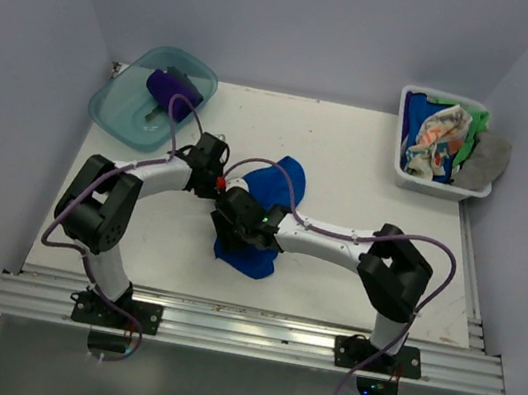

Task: Roll the towels
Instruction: Move the towel to the center of the board, then fold the towel

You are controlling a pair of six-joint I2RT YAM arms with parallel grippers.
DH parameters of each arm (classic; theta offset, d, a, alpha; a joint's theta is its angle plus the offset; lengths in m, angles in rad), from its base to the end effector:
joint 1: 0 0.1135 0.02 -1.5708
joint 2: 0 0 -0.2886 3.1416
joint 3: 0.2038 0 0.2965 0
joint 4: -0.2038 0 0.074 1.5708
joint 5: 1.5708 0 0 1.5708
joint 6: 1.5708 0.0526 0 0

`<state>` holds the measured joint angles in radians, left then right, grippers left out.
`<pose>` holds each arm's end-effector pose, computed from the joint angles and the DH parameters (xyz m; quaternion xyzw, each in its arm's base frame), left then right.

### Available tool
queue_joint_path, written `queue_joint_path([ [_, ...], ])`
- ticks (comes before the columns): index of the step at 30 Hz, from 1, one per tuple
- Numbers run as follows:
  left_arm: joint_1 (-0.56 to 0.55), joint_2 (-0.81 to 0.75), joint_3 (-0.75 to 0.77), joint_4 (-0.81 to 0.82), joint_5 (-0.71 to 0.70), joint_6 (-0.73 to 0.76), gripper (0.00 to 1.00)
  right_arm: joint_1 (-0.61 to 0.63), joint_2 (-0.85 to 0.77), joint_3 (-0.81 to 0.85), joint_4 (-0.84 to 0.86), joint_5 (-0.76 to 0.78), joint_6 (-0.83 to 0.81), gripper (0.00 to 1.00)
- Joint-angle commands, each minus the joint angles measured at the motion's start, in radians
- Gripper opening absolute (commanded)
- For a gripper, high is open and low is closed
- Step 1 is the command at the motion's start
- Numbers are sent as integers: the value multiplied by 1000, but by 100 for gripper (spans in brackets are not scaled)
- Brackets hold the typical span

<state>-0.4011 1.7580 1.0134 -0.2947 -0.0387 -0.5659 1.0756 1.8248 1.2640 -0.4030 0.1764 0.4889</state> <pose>0.3617 -0.1512 0.1353 -0.0845 0.9610 -0.1055 0.2412 0.2182 0.3846 0.1859 -0.2497 0.9176 0.1502 0.2704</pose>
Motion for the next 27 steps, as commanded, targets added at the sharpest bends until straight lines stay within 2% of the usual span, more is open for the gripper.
queue_joint_path([
  [1, 4, 20, -29, -3, 5, -17, 15, 7, 37, 57, 15, 104, -15, 62],
  [2, 4, 17, -27, -4, 3, -17, 2, 7, 47, 55, 16, 112, -15, 61],
  [3, 4, 15, -24, -11, 5, -15, 0, 7, 65, 55, 13, 127, -9, 59],
  [4, 4, 8, -24, -14, 3, -15, 0, 7, 71, 54, 12, 135, -7, 49],
  [6, 4, 1, -15, -30, -7, -14, 0, 7, 79, 48, 3, 153, 3, 37],
  [7, 4, -8, -12, -35, -12, -11, 0, 7, 74, 44, 0, 166, 8, 21],
  [10, 4, -41, -3, -53, -35, -8, 0, 4, 36, 29, -19, 230, 17, 0],
  [14, 8, -94, 23, -89, -85, -8, 0, -16, -70, -15, -30, 307, 14, 0],
  [20, 34, -195, 63, -121, -135, 8, 0, -81, -267, -124, -10, 331, -26, 0],
  [27, 82, -285, 103, -152, -150, 24, 0, -155, -398, -202, -45, 365, -50, 0],
])
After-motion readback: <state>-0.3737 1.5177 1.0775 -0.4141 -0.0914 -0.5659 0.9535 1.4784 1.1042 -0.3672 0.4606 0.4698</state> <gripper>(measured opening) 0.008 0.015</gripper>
